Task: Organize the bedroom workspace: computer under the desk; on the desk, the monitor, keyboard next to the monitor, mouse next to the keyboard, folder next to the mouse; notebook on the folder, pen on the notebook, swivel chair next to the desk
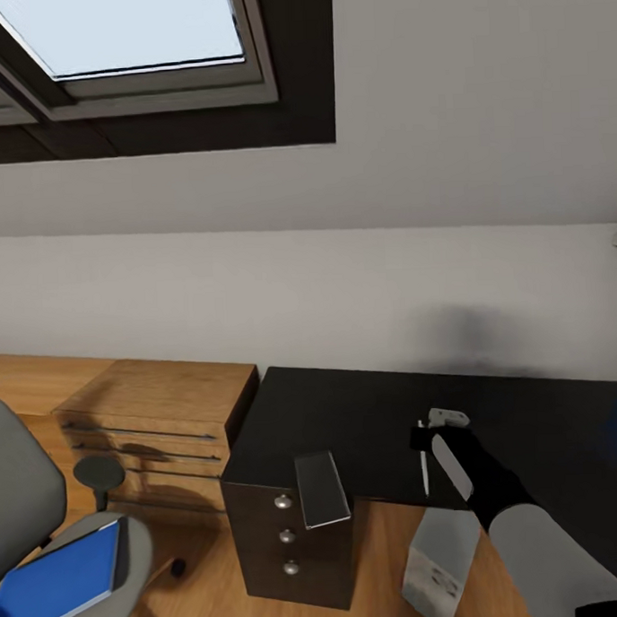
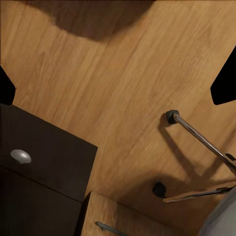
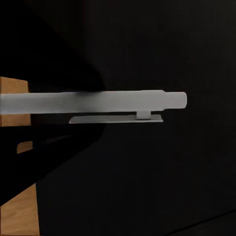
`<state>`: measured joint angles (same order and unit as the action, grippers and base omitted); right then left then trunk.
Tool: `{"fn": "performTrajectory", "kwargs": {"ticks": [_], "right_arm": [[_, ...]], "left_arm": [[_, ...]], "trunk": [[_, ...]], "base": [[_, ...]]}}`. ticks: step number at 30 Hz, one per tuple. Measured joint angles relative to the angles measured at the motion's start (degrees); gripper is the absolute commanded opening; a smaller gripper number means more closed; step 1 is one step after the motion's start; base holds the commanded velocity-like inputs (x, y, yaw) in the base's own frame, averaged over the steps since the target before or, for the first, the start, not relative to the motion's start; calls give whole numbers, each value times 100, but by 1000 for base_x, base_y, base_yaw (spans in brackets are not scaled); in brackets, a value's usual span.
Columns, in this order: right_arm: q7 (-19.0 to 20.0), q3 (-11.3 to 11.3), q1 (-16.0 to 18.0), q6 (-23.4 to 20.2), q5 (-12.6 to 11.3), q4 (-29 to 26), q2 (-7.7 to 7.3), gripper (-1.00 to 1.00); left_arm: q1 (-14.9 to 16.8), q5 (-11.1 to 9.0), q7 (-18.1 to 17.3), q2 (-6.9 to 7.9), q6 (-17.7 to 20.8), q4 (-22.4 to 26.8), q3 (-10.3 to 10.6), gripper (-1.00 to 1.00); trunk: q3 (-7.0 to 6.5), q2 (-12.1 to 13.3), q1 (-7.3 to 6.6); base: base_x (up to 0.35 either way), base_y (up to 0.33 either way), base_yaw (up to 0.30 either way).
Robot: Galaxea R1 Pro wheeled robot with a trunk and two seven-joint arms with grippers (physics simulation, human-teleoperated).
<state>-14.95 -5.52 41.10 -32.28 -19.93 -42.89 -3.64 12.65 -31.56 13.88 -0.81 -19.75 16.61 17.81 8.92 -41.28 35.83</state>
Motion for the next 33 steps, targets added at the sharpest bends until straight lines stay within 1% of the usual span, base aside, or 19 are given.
{"fn": "performTrajectory", "kwargs": {"ticks": [4, 6, 11, 15, 16, 18, 19, 22, 25, 29, 30, 33], "right_arm": [[4, 2, 10, 178, 31, 220, -2, -100], [6, 3, 16, 260, 107, 344, 1, -100], [12, 6, 23, 335, 251, 498, 3, -100], [13, 7, 25, 367, 286, 566, 4, -100], [13, 11, 33, 516, 307, 802, 4, -100], [11, 10, 48, 639, 318, 1029, 7, -100], [10, 8, 62, 700, 324, 1157, 8, -100], [9, 5, 89, 773, 329, 1314, 16, -100], [9, 4, 103, 807, 332, 1397, 24, -100], [8, 3, 110, 857, 405, 1447, 32, -100], [8, 3, 111, 895, 454, 1465, 35, -100], [8, 3, 113, 928, 500, 1503, 38, -100]], "left_arm": [[-1, 1, 0, 0, 0, 0, 16, 100], [-1, 1, 0, 0, 0, 0, 20, 100], [-1, 0, 0, 0, 0, 0, 23, 100], [-1, 1, 0, 0, -4, 0, 25, 100], [-3, 1, 0, -6, -7, 0, 30, 100], [-2, 1, 0, -23, -8, 0, 32, 100], [-2, 1, 0, -31, -8, 0, 32, 100], [-4, 1, 0, -41, -7, 0, 33, 100], [-1, 4, 0, -54, -8, 2, 38, 100], [0, -4, 7, -117, -10, 11, 44, 100], [-1, -6, 8, -143, -10, 10, 45, 100], [0, -4, 12, -175, -10, 9, 44, 100]], "trunk": [[0, -1, 0], [0, -1, 0], [0, 0, 0], [0, 0, 0], [0, 0, 0], [0, 0, 0], [0, 0, 1], [0, 0, 3], [0, 0, 3], [0, 0, 3], [17, -38, 25], [71, -159, 90]], "base": [[317, -69, 0], [318, -79, 0], [319, -84, 0], [319, -89, 0], [312, -91, 0], [242, -71, 0], [157, -46, 0], [90, -27, 0], [28, -8, 0], [7, -2, 0], [2, -1, 0], [1, 0, 0]]}}
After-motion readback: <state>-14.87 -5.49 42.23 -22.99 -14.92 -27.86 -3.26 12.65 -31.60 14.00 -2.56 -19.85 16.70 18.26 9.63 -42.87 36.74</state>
